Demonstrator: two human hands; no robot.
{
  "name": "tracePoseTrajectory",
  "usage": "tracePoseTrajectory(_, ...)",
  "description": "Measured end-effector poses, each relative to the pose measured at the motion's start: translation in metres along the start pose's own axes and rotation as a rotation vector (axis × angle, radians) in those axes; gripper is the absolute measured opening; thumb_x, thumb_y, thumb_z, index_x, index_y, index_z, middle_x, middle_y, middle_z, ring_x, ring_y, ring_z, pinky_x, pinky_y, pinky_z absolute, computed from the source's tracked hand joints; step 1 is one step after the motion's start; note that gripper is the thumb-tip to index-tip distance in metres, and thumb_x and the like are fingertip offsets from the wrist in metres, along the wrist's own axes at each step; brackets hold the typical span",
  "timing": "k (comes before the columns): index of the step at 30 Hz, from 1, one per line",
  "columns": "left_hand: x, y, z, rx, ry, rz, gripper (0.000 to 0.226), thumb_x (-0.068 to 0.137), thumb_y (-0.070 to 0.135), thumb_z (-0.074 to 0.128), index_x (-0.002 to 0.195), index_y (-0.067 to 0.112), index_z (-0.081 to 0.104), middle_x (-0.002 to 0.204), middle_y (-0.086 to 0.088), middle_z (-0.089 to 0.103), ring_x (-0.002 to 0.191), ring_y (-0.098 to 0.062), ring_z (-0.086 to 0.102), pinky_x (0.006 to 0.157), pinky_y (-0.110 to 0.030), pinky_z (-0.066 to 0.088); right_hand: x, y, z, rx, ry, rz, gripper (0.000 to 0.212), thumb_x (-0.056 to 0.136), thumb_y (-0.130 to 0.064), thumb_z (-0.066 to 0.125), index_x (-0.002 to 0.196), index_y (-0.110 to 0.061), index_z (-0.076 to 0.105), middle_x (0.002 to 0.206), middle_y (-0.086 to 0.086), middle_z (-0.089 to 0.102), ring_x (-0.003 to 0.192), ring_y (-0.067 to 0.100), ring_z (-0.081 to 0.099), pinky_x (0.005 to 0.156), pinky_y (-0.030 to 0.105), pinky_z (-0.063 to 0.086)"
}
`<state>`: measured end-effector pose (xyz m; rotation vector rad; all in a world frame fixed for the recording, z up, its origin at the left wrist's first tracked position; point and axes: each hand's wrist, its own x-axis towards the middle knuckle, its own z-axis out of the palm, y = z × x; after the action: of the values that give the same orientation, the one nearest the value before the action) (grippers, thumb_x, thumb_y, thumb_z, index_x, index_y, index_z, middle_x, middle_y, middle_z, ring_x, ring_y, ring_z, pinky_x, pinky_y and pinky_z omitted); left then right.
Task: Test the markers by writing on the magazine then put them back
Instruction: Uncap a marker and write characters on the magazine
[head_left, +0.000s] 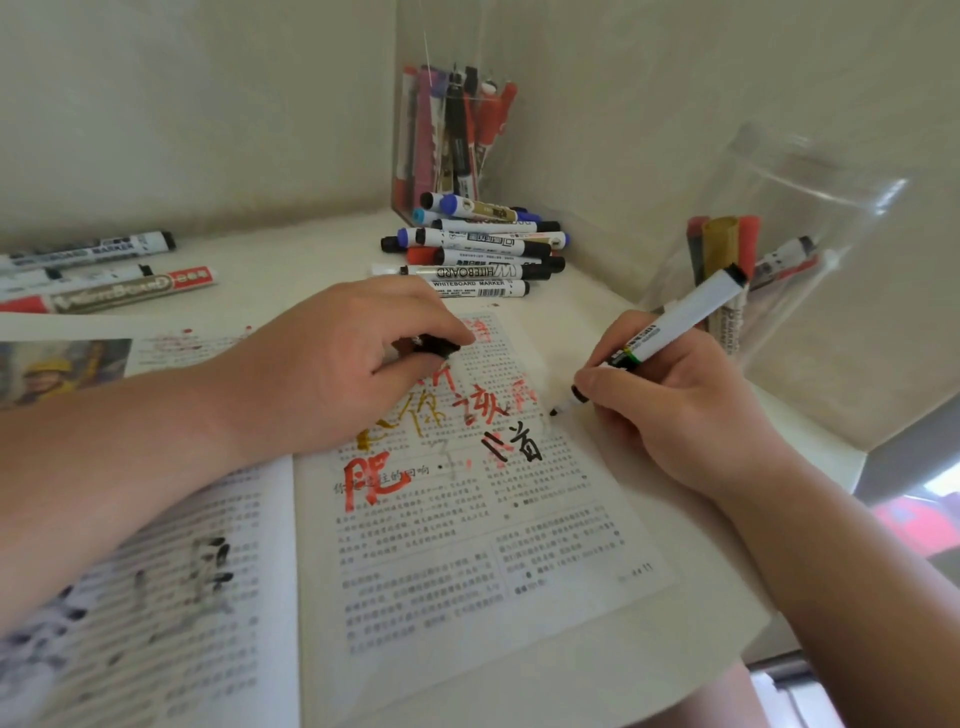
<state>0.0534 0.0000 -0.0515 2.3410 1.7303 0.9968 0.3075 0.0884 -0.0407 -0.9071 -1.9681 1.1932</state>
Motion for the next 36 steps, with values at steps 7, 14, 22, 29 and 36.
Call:
tracePoseTrajectory(7, 0.000, 0.003, -0.001, -0.013, 0.001, -0.031, 0.025, 0.086, 0.029, 0.077, 0.111, 0.032, 0.074, 0.102, 0.020, 0.069, 0.097, 0.000, 0.062, 0.088, -0.025, 0.050, -0.005, -0.005, -0.002, 0.032, -0.162, 0.044, 0.013, 0.073, -0.011, 0.069, 0.069, -0.003, 0.060, 0.057, 0.013, 0.054, 0.047, 0.012, 0.045, 0.046, 0.019, 0.035)
tracePoseTrajectory(14, 0.000, 0.006, -0.003, -0.054, -0.023, -0.133, 0.024, 0.081, 0.036, 0.080, 0.104, 0.038, 0.070, 0.096, 0.024, 0.068, 0.095, 0.006, 0.062, 0.081, -0.007, 0.044, -0.001, -0.001, 0.000, -0.038, -0.074, -0.007, 0.015, 0.069, -0.009, 0.064, 0.069, 0.000, 0.052, 0.059, 0.006, 0.048, 0.051, 0.008, 0.042, 0.050, 0.016, 0.036)
tracePoseTrajectory(22, 0.001, 0.009, -0.003, -0.259, -0.032, -0.261, 0.060, 0.075, 0.023, 0.088, 0.118, 0.047, 0.054, 0.095, 0.021, 0.071, 0.085, -0.002, 0.068, 0.076, -0.014, 0.050, 0.009, -0.008, 0.002, 0.041, 0.053, -0.021, 0.020, 0.090, -0.007, 0.072, 0.075, -0.004, 0.058, 0.052, -0.002, 0.048, 0.047, 0.009, 0.042, 0.048, 0.016, 0.035)
tracePoseTrajectory(29, 0.004, 0.014, -0.009, -0.252, -0.029, -0.374, 0.077, 0.074, 0.030, 0.088, 0.128, 0.057, 0.041, 0.091, 0.030, 0.071, 0.082, 0.010, 0.060, 0.070, -0.010, 0.038, 0.068, -0.071, 0.033, -0.073, -0.346, -0.147, 0.018, 0.095, -0.013, 0.068, 0.081, -0.005, 0.060, 0.056, 0.003, 0.051, 0.048, 0.011, 0.044, 0.045, 0.019, 0.035)
tracePoseTrajectory(36, 0.004, 0.007, -0.007, -0.294, -0.001, -0.394, 0.086, 0.073, 0.027, 0.089, 0.138, 0.054, 0.039, 0.093, 0.029, 0.070, 0.091, 0.008, 0.063, 0.074, -0.006, 0.041, 0.086, -0.044, 0.053, -0.142, -0.347, -0.204, 0.016, 0.084, -0.020, 0.068, 0.083, -0.005, 0.063, 0.066, 0.004, 0.057, 0.059, 0.012, 0.053, 0.061, 0.031, 0.044)
